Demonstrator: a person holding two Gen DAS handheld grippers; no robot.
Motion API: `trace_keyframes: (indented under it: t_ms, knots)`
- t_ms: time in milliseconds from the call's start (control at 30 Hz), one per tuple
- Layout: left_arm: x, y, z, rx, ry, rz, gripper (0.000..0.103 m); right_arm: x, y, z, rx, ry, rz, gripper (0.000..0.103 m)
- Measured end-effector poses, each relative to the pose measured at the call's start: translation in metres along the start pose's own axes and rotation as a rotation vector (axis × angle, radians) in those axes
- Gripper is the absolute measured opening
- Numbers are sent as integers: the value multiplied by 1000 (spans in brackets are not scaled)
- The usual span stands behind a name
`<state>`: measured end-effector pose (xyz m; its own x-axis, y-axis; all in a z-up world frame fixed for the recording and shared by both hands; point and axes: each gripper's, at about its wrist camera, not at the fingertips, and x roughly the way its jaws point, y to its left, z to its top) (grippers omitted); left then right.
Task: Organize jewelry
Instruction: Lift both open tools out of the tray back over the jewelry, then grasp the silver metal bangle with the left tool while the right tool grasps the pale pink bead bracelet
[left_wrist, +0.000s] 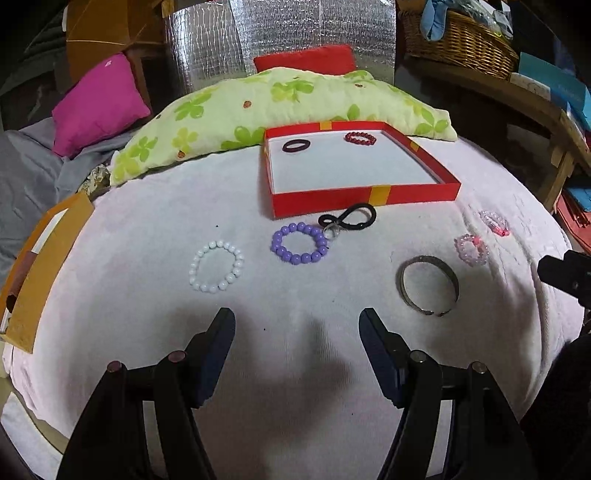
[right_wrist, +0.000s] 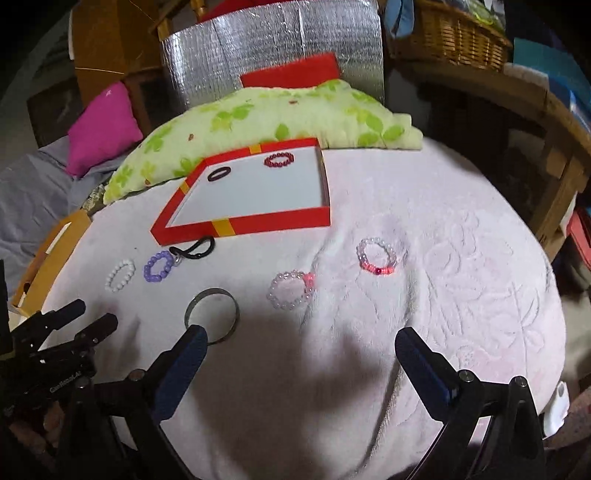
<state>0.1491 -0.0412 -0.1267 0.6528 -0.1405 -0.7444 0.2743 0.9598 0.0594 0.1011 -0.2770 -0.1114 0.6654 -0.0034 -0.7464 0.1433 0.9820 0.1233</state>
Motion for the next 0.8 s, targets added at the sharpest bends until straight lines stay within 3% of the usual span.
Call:
trace_keyframes:
  t_ms: [233, 467, 533, 800]
  knots:
    - [8, 1, -3, -10, 19, 24, 70, 3, 5, 2, -20, -26, 21, 103]
    - [1, 2, 0, -23, 4, 21, 70, 10, 2, 4, -24, 23, 101, 103]
    - [2, 0, 4, -34, 11, 7, 70, 13, 0, 2, -19, 25, 82, 103]
    - [16, -28, 18, 5, 18, -63, 70, 33, -11, 12, 1, 39, 77, 65]
